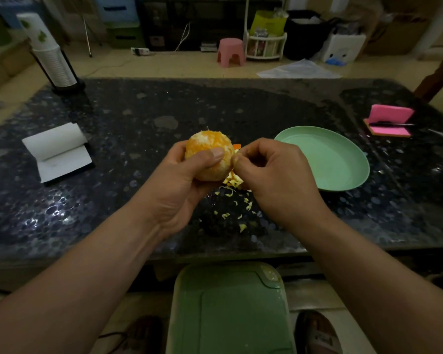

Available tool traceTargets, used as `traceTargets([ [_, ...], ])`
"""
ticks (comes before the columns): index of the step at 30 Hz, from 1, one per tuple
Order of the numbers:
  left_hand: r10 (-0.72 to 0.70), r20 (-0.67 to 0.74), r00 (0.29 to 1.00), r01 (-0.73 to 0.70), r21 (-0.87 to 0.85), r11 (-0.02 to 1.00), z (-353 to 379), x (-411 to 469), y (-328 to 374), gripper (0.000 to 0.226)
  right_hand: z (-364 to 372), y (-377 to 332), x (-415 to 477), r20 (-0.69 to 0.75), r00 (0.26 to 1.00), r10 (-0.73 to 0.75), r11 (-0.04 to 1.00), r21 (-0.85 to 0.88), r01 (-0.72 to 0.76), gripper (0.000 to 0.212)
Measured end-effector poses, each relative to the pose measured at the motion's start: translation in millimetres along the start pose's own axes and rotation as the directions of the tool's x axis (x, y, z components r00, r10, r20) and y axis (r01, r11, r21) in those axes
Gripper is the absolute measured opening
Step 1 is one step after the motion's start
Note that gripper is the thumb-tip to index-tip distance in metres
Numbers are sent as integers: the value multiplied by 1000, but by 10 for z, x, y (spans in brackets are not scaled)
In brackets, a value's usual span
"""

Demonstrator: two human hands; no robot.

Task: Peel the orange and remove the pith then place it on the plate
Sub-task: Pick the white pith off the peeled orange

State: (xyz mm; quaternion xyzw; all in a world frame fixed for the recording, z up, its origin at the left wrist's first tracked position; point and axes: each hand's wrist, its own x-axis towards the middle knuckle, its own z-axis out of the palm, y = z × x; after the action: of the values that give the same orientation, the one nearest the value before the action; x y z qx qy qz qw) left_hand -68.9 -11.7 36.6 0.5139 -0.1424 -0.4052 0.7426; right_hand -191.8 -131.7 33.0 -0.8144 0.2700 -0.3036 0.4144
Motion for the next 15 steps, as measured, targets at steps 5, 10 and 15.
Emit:
traceTargets([
  [5, -6, 0, 1000, 6, -32, 999, -5, 13, 5, 66, -29, -27, -14, 27, 1000, 9, 1000, 2, -9, 12],
  [10, 58, -28, 998, -57, 36, 998, 27, -1, 20, 69, -62, -101, -68, 35, 999, -35, 999, -31, 36, 1],
  [15, 65, -22, 998, -64, 22, 998, 33, -3, 16, 68, -54, -100, -71, 9, 999, -39, 997, -59, 39, 5],
])
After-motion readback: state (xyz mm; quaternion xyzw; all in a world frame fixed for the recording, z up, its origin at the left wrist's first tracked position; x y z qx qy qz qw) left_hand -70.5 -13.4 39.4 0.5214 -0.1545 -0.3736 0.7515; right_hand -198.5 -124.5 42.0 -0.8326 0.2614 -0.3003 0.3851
